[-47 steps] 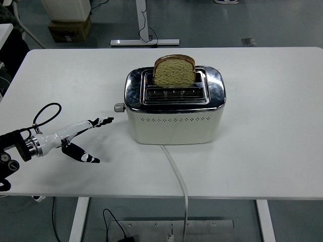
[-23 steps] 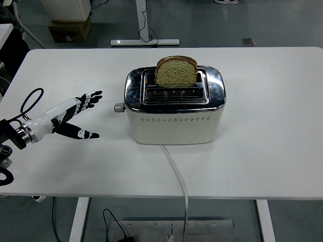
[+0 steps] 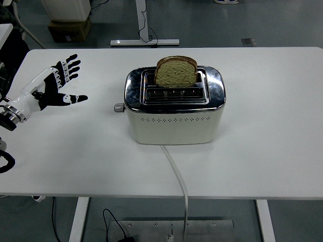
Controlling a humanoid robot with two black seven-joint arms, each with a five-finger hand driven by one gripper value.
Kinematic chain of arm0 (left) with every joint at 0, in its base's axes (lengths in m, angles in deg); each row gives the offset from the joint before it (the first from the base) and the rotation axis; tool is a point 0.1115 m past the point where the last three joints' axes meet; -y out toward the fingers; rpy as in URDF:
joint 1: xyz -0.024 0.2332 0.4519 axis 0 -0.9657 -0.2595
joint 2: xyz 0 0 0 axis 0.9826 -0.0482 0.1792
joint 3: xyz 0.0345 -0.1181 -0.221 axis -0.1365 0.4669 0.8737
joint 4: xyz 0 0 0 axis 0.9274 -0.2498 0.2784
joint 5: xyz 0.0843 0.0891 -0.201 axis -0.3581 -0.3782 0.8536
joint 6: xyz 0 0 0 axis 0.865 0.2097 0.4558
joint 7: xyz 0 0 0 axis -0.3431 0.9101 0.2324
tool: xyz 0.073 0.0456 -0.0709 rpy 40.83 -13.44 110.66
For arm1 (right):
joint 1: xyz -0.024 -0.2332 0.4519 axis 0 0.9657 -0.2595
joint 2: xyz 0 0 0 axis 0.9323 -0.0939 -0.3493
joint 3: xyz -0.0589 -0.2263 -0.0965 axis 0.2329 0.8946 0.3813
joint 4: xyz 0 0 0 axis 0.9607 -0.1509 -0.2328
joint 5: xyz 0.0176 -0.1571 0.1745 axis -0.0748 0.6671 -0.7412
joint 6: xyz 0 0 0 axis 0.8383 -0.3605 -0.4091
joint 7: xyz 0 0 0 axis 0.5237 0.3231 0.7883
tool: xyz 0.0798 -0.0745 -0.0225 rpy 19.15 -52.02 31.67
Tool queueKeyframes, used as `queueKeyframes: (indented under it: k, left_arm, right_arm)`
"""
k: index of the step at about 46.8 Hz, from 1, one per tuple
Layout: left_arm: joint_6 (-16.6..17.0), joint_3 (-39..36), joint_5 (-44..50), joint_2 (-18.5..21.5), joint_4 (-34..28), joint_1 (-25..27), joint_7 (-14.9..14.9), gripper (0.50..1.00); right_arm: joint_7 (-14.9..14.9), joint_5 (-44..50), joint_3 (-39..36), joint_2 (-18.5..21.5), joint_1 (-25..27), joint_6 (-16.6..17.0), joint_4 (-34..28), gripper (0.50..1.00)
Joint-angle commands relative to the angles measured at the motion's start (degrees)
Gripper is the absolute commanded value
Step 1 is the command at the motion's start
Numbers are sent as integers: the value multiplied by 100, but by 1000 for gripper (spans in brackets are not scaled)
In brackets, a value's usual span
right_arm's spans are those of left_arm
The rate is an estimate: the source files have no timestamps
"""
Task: Press down toaster
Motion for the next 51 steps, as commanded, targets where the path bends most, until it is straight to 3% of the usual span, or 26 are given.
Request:
queueKeyframes:
  k: [1,11,25,36,51]
  left_arm:
    - [31,64,484,-43,102,18,0,1000]
    - [57,73,1716,-262,401,149,0,1000]
    - [207,90,2261,-605,778,237,-9,1000]
    - [163,214,2867,-1106,1508,360,-18,1000]
    - [154,512,2912,-1932,2035,404,-27,1000]
  right_arm:
    - [0,6,0,0,0,0,0,998]
    - [0,-3,0,0,0,0,0,998]
    - [0,6,0,0,0,0,0,998]
    - [0,-3,0,0,0,0,0,998]
    - [0,-3,0,0,0,0,0,998]
